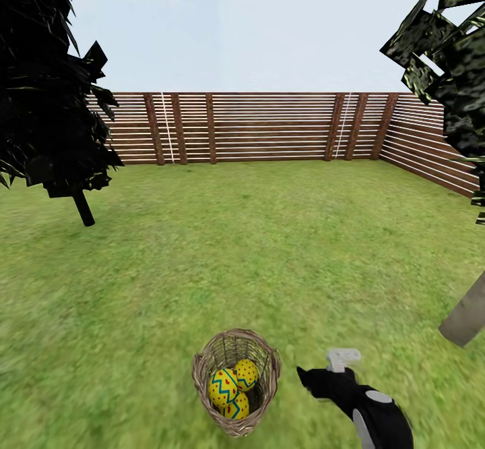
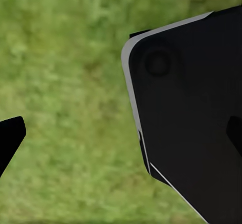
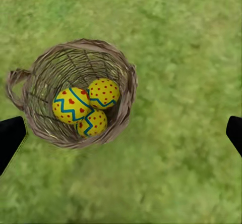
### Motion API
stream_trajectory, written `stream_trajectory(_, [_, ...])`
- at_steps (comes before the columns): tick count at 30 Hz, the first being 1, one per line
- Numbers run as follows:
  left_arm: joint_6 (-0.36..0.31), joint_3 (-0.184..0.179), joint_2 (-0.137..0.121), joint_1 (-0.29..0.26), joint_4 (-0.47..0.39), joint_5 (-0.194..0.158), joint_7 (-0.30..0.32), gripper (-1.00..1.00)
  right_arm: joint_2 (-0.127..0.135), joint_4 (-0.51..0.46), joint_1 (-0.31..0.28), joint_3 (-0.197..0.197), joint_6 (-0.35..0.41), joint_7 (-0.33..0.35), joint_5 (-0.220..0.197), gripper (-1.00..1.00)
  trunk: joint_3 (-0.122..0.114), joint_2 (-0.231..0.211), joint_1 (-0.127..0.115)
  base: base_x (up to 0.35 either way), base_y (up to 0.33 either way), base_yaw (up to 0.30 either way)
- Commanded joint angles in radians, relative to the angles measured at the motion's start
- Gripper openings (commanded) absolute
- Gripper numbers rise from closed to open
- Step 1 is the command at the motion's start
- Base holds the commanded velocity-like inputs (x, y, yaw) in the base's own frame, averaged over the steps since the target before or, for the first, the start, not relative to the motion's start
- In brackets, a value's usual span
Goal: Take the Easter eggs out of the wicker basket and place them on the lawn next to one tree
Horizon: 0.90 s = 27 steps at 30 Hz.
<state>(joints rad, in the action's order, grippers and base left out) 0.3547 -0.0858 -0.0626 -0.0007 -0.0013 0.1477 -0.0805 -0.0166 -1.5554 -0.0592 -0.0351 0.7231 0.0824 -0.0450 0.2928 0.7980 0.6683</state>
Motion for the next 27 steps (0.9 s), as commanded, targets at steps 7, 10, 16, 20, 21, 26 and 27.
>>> stream_trajectory(7, [0.002,-0.006,0.002,-0.004,-0.001,0.006,-0.007,1.0,-0.094,0.168,-0.159,-0.123,0.052,-0.226,-0.005,1.0,0.001,0.001,0.0,0.0,0.0,0.0])
stream_trajectory(10, [0.002,-0.005,0.003,-0.005,-0.002,0.003,-0.006,1.0,-0.106,0.226,-0.205,-0.163,0.054,-0.28,-0.008,1.0,0.001,0.001,0.0,0.0,0.0,0.0])
stream_trajectory(16, [-0.006,-0.002,0.003,-0.018,-0.011,-0.029,-0.006,1.0,-0.125,0.351,-0.278,-0.2,0.053,-0.327,-0.017,1.0,0.001,0.001,0.0,0.0,0.0,0.0])
stream_trajectory(20, [-0.013,-0.003,0.003,-0.027,-0.012,-0.069,-0.005,1.0,-0.13,0.389,-0.29,-0.205,0.051,-0.332,-0.04,1.0,0.001,0.001,0.0,0.0,0.0,0.0])
stream_trajectory(21, [-0.014,-0.004,0.003,-0.028,-0.013,-0.075,-0.005,1.0,-0.13,0.396,-0.291,-0.206,0.05,-0.332,-0.048,1.0,0.001,0.001,0.0,0.0,0.0,0.0])
stream_trajectory(26, [-0.017,-0.007,0.002,-0.031,-0.014,-0.094,-0.003,1.0,-0.13,0.418,-0.296,-0.212,0.018,-0.333,-0.081,1.0,-0.005,-0.013,-0.007,0.0,0.0,0.0])
stream_trajectory(27, [-0.017,-0.007,0.002,-0.032,-0.014,-0.095,-0.003,1.0,-0.13,0.419,-0.296,-0.212,0.011,-0.334,-0.083,1.0,-0.008,-0.02,-0.011,0.0,0.0,0.0])
